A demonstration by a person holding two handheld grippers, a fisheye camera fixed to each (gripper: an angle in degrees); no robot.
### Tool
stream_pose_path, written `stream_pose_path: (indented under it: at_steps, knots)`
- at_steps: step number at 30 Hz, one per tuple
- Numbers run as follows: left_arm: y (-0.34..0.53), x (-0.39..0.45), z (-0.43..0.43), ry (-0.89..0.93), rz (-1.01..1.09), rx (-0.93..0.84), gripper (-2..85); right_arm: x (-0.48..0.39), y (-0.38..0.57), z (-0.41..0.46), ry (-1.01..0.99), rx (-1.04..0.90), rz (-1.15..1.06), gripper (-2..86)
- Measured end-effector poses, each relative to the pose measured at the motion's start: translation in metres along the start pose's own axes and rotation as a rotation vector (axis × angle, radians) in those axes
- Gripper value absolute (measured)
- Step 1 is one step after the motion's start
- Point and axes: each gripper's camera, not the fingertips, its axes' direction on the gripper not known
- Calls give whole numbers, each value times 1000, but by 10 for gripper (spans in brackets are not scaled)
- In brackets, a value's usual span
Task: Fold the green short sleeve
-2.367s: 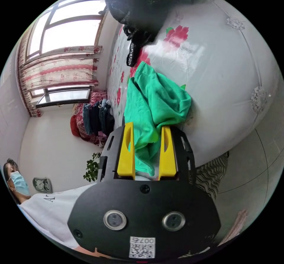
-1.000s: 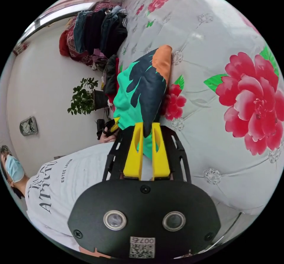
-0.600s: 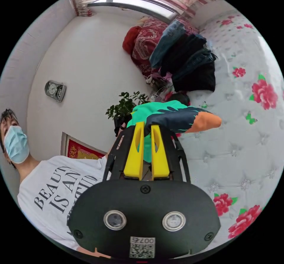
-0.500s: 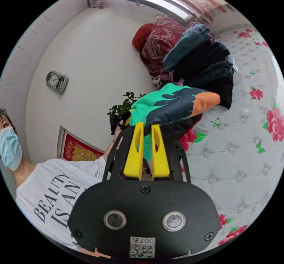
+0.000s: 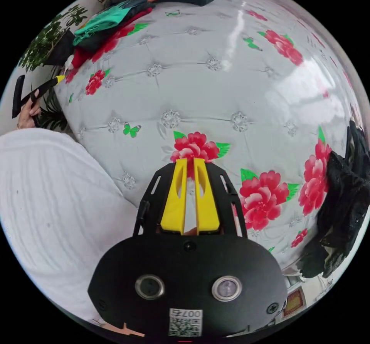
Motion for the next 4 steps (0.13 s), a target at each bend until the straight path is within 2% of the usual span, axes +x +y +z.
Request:
stream_pose_path:
  at_steps: [2,4]
  knots:
    - [-4,47,16,-2,123,-64,13,-4,34,1,50,88,9,13]
    - [-10,92,28,6,237,-104,4,-3,50,2,-6,192,57,17]
